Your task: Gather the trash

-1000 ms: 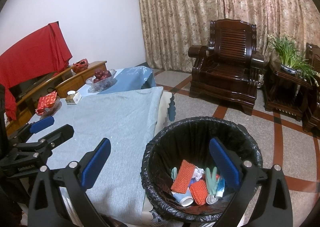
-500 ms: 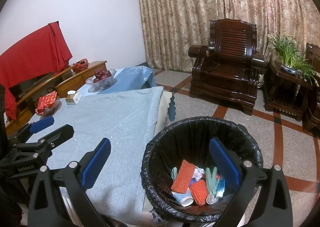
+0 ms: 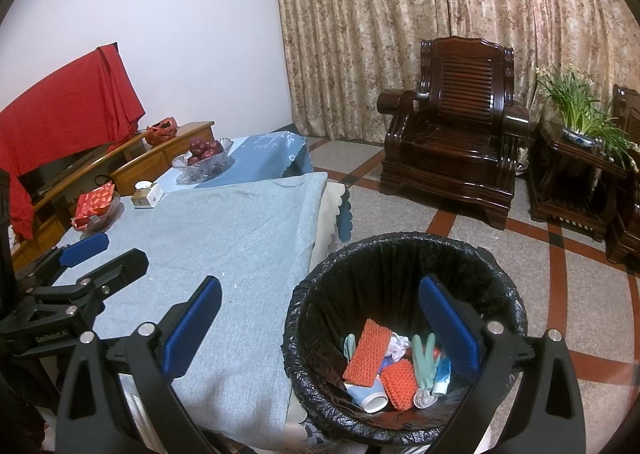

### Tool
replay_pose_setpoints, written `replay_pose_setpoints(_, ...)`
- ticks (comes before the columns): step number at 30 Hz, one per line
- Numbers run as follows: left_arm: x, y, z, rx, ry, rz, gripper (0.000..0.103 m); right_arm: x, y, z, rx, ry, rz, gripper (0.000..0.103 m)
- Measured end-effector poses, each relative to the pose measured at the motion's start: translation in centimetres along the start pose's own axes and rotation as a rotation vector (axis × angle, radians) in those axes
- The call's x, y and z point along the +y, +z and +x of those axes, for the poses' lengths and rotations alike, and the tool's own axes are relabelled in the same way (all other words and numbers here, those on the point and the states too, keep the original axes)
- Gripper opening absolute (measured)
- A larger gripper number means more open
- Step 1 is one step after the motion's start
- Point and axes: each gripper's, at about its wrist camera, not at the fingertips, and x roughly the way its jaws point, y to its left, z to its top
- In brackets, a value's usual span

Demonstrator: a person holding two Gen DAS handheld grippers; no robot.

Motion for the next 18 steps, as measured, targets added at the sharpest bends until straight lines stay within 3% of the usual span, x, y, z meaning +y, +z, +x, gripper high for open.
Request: replay_pose_setpoints(18,0.07,0.01,-0.03,0.004,0.001,-0.002,0.098,-0.04,0.11,-0.02,0.002,0.0,0.0,0.097)
